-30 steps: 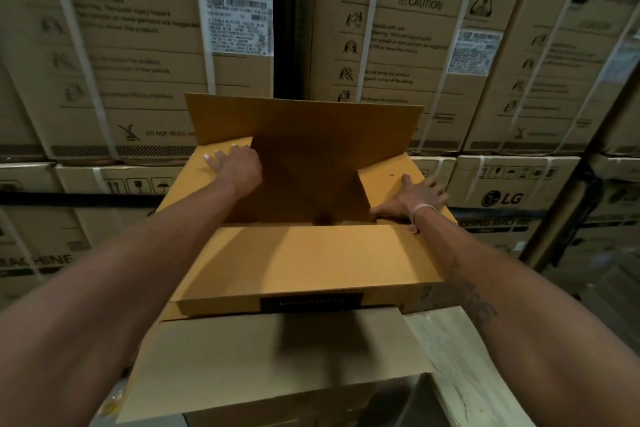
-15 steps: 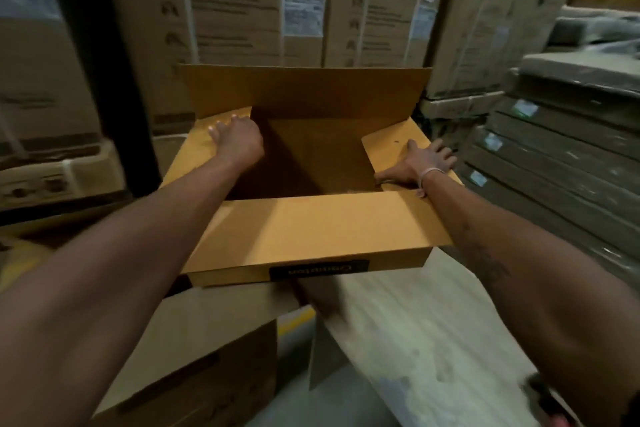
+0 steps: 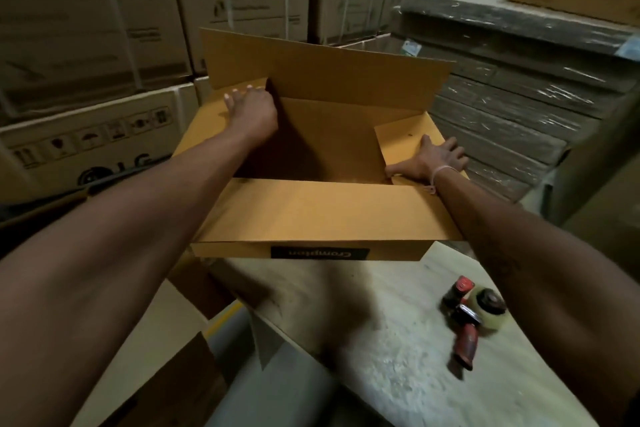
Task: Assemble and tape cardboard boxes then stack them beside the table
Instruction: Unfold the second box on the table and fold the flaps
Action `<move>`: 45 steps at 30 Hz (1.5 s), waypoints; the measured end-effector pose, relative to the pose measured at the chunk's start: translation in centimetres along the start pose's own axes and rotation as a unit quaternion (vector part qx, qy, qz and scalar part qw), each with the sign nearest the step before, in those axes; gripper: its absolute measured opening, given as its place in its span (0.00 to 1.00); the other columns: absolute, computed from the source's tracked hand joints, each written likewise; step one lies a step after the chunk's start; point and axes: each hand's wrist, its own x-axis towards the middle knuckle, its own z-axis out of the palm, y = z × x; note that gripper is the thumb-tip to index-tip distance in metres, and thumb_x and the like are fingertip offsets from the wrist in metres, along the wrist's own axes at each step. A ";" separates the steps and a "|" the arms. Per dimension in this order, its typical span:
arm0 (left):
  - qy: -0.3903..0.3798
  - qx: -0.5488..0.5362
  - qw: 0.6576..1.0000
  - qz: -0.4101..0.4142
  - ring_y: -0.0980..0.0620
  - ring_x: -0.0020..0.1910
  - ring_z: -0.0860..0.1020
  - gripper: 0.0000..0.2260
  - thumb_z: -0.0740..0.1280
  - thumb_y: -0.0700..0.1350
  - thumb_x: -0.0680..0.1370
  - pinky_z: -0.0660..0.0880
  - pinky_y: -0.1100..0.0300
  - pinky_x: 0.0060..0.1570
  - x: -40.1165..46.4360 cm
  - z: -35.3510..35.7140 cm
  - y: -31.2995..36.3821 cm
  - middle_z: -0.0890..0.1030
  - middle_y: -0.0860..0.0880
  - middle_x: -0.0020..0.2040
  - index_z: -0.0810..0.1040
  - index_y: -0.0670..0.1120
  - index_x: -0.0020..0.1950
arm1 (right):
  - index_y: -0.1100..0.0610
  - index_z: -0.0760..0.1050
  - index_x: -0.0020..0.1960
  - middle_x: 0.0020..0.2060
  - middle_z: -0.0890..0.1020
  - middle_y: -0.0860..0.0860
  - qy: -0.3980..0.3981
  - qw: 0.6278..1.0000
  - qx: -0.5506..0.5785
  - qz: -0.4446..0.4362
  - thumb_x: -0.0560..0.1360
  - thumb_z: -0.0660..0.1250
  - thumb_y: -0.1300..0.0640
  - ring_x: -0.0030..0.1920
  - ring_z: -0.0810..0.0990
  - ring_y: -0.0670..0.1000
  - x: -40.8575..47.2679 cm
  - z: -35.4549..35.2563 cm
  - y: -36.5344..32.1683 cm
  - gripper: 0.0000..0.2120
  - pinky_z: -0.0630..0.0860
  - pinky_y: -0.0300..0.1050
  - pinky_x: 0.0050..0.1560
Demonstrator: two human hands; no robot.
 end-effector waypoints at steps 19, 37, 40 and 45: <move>-0.095 -0.072 0.993 -0.018 0.32 0.82 0.46 0.34 0.62 0.31 0.81 0.42 0.37 0.81 -1.0 20.3 1.6 0.49 0.36 0.84 0.49 0.36 0.83 | 0.44 0.53 0.82 0.78 0.56 0.63 -0.021 0.999 -0.024 0.015 0.58 0.78 0.25 0.76 0.59 0.69 5.3 13.5 6.2 0.62 0.57 0.66 0.75; -0.223 0.036 0.971 -0.073 0.30 0.79 0.32 0.39 0.60 0.32 0.81 0.39 0.37 0.80 -6.1 26.9 3.2 0.32 0.30 0.79 0.34 0.32 0.80 | 0.42 0.41 0.84 0.80 0.52 0.64 -0.071 0.984 -0.114 -0.117 0.59 0.80 0.28 0.78 0.56 0.68 10.6 18.0 7.0 0.69 0.60 0.66 0.76; -0.239 0.063 0.967 -0.063 0.30 0.79 0.31 0.35 0.57 0.33 0.82 0.37 0.38 0.79 -7.2 27.2 4.1 0.31 0.29 0.79 0.36 0.30 0.79 | 0.42 0.40 0.84 0.80 0.51 0.63 -0.071 0.978 -0.126 -0.147 0.59 0.80 0.29 0.78 0.55 0.68 11.4 18.0 7.5 0.69 0.58 0.66 0.77; -0.245 0.100 0.964 0.005 0.31 0.79 0.32 0.32 0.55 0.35 0.84 0.37 0.39 0.80 -7.4 26.8 5.2 0.32 0.29 0.79 0.37 0.31 0.80 | 0.42 0.38 0.84 0.81 0.48 0.61 -0.062 0.975 -0.132 -0.166 0.59 0.80 0.29 0.79 0.54 0.67 11.6 18.1 7.5 0.69 0.57 0.65 0.78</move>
